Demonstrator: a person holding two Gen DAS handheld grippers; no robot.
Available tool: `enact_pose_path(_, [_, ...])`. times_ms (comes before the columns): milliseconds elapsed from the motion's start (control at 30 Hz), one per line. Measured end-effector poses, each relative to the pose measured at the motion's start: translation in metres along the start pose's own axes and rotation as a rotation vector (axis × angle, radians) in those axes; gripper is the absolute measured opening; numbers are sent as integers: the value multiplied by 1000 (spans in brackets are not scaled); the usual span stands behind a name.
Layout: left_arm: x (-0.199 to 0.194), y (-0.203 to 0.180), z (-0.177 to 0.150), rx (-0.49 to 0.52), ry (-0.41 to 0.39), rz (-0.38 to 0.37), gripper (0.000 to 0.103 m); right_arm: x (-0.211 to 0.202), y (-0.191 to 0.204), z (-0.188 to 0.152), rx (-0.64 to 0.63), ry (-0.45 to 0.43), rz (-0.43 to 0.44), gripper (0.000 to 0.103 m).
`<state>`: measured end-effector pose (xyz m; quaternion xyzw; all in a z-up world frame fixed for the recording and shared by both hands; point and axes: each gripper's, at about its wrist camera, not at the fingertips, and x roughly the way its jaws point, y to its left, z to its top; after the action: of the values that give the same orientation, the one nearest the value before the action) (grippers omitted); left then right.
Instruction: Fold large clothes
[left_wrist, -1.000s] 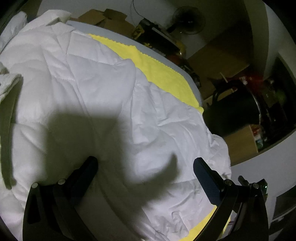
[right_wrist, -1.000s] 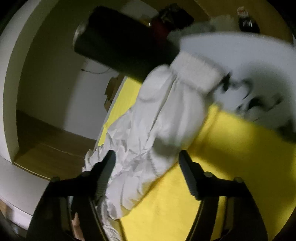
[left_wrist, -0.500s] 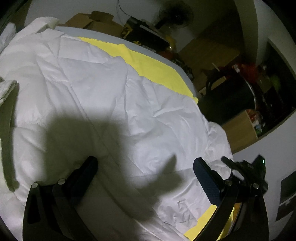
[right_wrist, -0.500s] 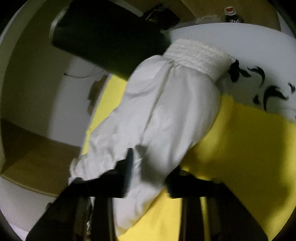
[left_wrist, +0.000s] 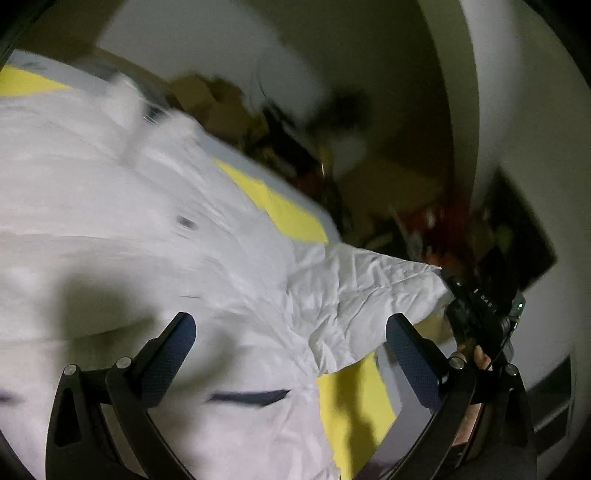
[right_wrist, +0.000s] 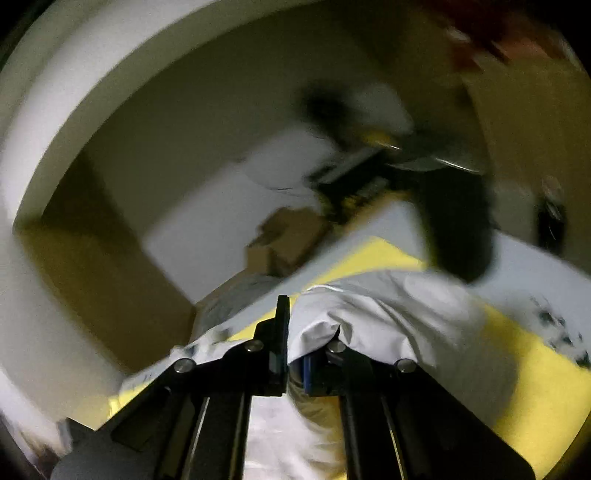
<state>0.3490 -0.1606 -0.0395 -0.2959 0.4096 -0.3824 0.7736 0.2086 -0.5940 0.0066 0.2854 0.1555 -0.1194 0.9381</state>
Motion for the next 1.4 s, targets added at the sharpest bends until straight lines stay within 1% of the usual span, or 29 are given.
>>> enact_pose_path(67, [-41, 21, -6, -55, -64, 23, 103, 13, 55, -13, -81, 45, 61, 6])
enact_pose_path(100, [-57, 32, -9, -84, -87, 31, 103, 25, 91, -27, -135, 83, 96, 6])
enact_pose_path(167, [-95, 61, -21, -165, -129, 54, 103, 45, 138, -53, -229, 134, 121, 6])
enact_pose_path(200, [-109, 72, -27, -199, -142, 61, 103, 61, 166, -76, -281, 165, 135, 6])
enact_pose_path(267, [-136, 96, -39, -261, -163, 73, 103, 88, 196, -114, -345, 243, 147, 7])
enact_pose_path(300, [-149, 106, -48, -292, -171, 82, 103, 109, 209, -144, -363, 308, 148, 9])
enact_pose_path(333, [-158, 115, -50, -311, -175, 82, 103, 123, 213, -166, -368, 366, 146, 13])
enact_pose_path(400, [-173, 126, -61, -335, -181, 77, 103, 149, 214, -216, -381, 536, 167, 42])
enact_pose_path(433, [-178, 129, -66, -341, -180, 77, 103, 154, 213, -234, -390, 600, 181, 72])
enact_pose_path(467, [-179, 131, -69, -340, -179, 79, 103, 156, 212, -250, -402, 644, 197, 79])
enact_pose_path(500, [-182, 132, -69, -335, -177, 81, 103, 148, 215, -259, -430, 636, 220, 79])
enact_pose_path(567, [-185, 132, -70, -314, -181, 90, 103, 127, 215, -256, -454, 593, 248, 79])
enact_pose_path(667, [-181, 130, -67, -287, -170, 82, 103, 92, 198, -220, -327, 517, 313, 79])
enact_pose_path(733, [-171, 122, -67, -265, -157, 70, 103, 75, 177, -183, -232, 410, 278, 83])
enact_pose_path(767, [-168, 119, -68, -258, -152, 65, 103, 74, 165, -167, -193, 378, 221, 84])
enact_pose_path(800, [-165, 116, -69, -251, -143, 61, 103, 82, 164, -161, -160, 381, 170, 84])
enact_pose_path(833, [-163, 115, -69, -248, -136, 57, 103, 91, 156, -154, -120, 400, 150, 84])
enact_pose_path(900, [-159, 109, -70, -233, -121, 57, 103, 105, 129, -147, 4, 470, 136, 84])
enact_pose_path(967, [-155, 101, -67, -208, -99, 80, 103, 110, 118, -152, 106, 520, 130, 84])
enact_pose_path(1000, [-152, 90, -64, -168, -78, 102, 103, 103, 112, -152, 142, 522, 186, 84])
enact_pose_path(1033, [-147, 78, -59, -115, -62, 141, 103, 94, 111, -149, 137, 511, 257, 84])
enact_pose_path(1067, [-141, 62, -54, -39, -52, 203, 103, 80, 108, -149, 106, 478, 293, 84])
enact_pose_path(1100, [-132, 42, -48, 62, -48, 283, 103, 74, 108, -146, 84, 440, 286, 84])
enact_pose_path(1133, [-117, 12, -42, 219, -59, 381, 103, 64, 99, -143, 73, 406, 282, 84])
enact_pose_path(1200, [-85, -33, -36, 461, -99, 514, 103, 32, 72, -143, 85, 346, 308, 84])
enact_pose_path(1233, [-61, -55, -34, 588, -121, 591, 103, 25, 64, -135, 94, 323, 317, 84])
enact_pose_path(1300, [-13, -81, -28, 734, -108, 695, 103, -8, 43, -130, 104, 257, 336, 85])
enact_pose_path(1367, [54, -94, -22, 878, -17, 796, 103, -36, 28, -124, 86, 211, 333, 87])
enact_pose_path(1400, [77, -95, -21, 925, 8, 841, 103, -50, 22, -122, 67, 188, 320, 87])
